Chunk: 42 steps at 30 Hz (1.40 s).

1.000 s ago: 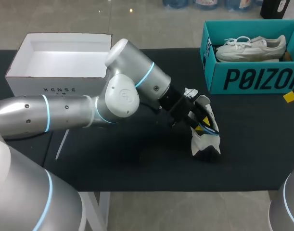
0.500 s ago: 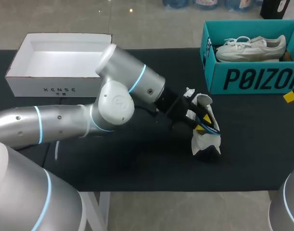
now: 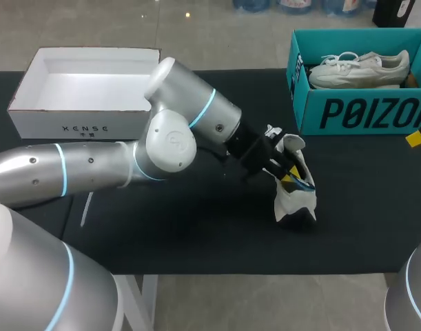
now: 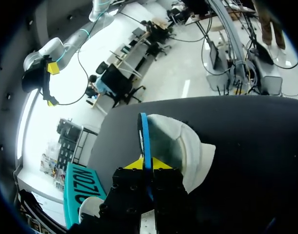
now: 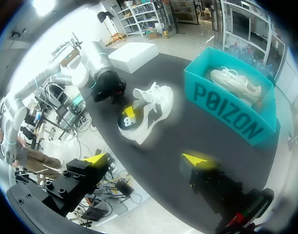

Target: Take the shoe out of the shoebox, open the shoe tongue, remove and reinsert the insole, then place the shoe into the shoebox

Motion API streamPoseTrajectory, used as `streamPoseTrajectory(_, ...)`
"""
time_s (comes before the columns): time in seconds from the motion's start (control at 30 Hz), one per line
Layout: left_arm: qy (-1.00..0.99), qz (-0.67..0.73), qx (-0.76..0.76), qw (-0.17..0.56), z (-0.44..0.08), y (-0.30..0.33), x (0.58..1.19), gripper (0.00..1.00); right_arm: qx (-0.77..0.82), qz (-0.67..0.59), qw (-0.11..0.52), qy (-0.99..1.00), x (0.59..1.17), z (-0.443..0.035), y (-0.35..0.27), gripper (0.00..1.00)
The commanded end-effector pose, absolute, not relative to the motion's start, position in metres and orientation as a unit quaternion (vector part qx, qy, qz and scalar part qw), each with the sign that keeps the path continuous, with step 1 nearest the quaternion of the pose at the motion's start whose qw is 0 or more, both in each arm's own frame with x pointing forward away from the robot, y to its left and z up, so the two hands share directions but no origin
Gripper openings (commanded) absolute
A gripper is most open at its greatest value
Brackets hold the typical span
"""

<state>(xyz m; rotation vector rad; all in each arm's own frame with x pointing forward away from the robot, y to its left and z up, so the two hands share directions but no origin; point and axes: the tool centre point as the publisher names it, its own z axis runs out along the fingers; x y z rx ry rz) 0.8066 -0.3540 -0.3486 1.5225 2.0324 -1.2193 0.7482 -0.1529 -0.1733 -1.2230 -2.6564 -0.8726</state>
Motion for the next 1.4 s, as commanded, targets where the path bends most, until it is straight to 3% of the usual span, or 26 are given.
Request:
streamPoseTrajectory(0.03, 0.716, -0.411, 0.544, 0.147, -0.345, -0.352, 0.822, 0.00, -0.401, -0.284, 0.045, -0.870, 0.749, -0.174, -0.153, 1.00)
streamPoseTrajectory(0.53, 0.722, -0.401, 0.554, 0.103, -0.376, -0.348, 0.803, 0.00, -0.401, -0.284, 0.045, -0.870, 0.749, -0.174, -0.153, 1.00)
streamPoseTrajectory(0.57, 0.723, -0.402, 0.553, 0.104, -0.375, -0.347, 0.802, 0.06, -0.401, -0.284, 0.045, -0.870, 0.749, -0.174, -0.153, 1.00)
streamPoseTrajectory(0.6, 0.724, -0.401, 0.551, 0.105, -0.374, -0.344, 0.802, 0.31, -0.401, -0.284, 0.045, -0.870, 0.749, -0.174, -0.153, 1.00)
streamPoseTrajectory(0.63, 0.726, -0.401, 0.547, 0.111, -0.372, -0.342, 0.803, 0.42, -0.401, -0.284, 0.045, -0.870, 0.749, -0.174, -0.153, 1.00)
streamPoseTrajectory(0.7, 0.728, -0.404, 0.541, 0.119, -0.365, -0.339, 0.804, 0.86, -0.401, -0.284, 0.045, -0.870, 0.749, -0.174, -0.153, 1.00)
streamPoseTrajectory(0.73, 0.728, -0.407, 0.538, 0.126, -0.363, -0.337, 0.805, 0.87, -0.401, -0.284, 0.045, -0.870, 0.749, -0.174, -0.153, 1.00)
streamPoseTrajectory(1.0, 0.725, -0.416, 0.523, 0.165, -0.337, -0.329, 0.808, 0.80, -0.401, -0.284, 0.045, -0.870, 0.749, -0.174, -0.153, 1.00)
streamPoseTrajectory(1.13, 0.721, -0.424, 0.521, 0.170, -0.334, -0.334, 0.801, 0.63, -0.401, -0.284, 0.045, -0.870, 0.749, -0.174, -0.153, 1.00)
streamPoseTrajectory(1.2, 0.720, -0.428, 0.519, 0.169, -0.335, -0.337, 0.798, 0.49, -0.401, -0.284, 0.045, -0.870, 0.749, -0.174, -0.153, 1.00)
streamPoseTrajectory(1.33, 0.718, -0.439, 0.513, 0.170, -0.338, -0.344, 0.799, 0.39, -0.401, -0.284, 0.045, -0.870, 0.749, -0.174, -0.153, 1.00)
streamPoseTrajectory(1.4, 0.717, -0.441, 0.512, 0.170, -0.338, -0.348, 0.799, 0.29, -0.401, -0.284, 0.045, -0.870, 0.749, -0.174, -0.153, 1.00)
